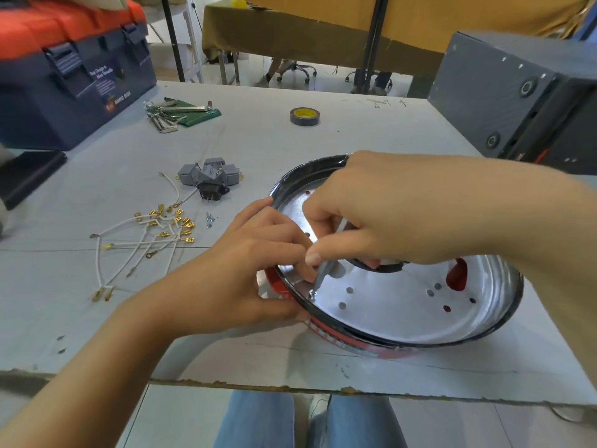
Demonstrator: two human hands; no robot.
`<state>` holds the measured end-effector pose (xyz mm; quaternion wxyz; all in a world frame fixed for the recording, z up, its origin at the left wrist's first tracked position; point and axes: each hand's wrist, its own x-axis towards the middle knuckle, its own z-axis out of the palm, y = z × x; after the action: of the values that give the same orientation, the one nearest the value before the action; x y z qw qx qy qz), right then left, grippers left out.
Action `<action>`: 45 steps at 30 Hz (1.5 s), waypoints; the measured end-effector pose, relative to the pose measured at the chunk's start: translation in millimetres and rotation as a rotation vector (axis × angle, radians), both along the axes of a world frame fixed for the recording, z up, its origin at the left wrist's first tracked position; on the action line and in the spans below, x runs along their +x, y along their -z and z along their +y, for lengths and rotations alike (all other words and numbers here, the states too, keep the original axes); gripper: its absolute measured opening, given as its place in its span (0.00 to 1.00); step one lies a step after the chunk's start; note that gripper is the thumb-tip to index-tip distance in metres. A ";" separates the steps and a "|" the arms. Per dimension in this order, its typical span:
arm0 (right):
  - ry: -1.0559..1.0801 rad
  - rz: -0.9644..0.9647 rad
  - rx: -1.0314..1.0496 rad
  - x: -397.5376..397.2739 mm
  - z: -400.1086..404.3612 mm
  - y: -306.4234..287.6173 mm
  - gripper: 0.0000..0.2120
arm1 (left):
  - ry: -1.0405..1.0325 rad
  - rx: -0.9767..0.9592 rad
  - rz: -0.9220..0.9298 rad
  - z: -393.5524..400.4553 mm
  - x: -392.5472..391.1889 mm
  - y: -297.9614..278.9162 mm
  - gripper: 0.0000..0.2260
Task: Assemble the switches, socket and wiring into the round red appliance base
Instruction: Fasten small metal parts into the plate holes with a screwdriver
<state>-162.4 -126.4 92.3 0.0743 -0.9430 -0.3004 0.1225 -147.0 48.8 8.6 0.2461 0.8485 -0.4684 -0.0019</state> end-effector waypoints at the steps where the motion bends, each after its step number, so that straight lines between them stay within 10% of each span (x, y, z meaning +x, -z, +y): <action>1: -0.005 0.024 -0.002 -0.9 -1.1 -0.8 0.10 | 0.000 -0.007 0.000 -0.2 -0.4 -0.4 0.12; 15: 0.027 -0.074 -0.014 -0.8 3.9 2.9 0.21 | -0.019 -0.016 0.024 -0.3 -2.1 0.2 0.13; 22: -0.032 0.040 0.057 -1.3 -3.4 -2.3 0.06 | -0.004 -0.027 -0.006 -0.6 -2.0 -0.3 0.09; 33: 0.073 -0.016 0.102 -5.7 3.2 2.3 0.17 | -0.010 -0.013 0.012 -1.0 -2.2 -0.9 0.13; 45: -0.085 -0.103 0.019 -5.1 -8.1 -5.9 0.07 | 0.011 -0.042 -0.004 -0.9 -2.4 -1.1 0.08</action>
<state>-167.5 -134.6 98.1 0.0625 -0.9337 -0.3447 0.0737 -149.4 47.9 9.7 0.2628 0.8407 -0.4735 0.0082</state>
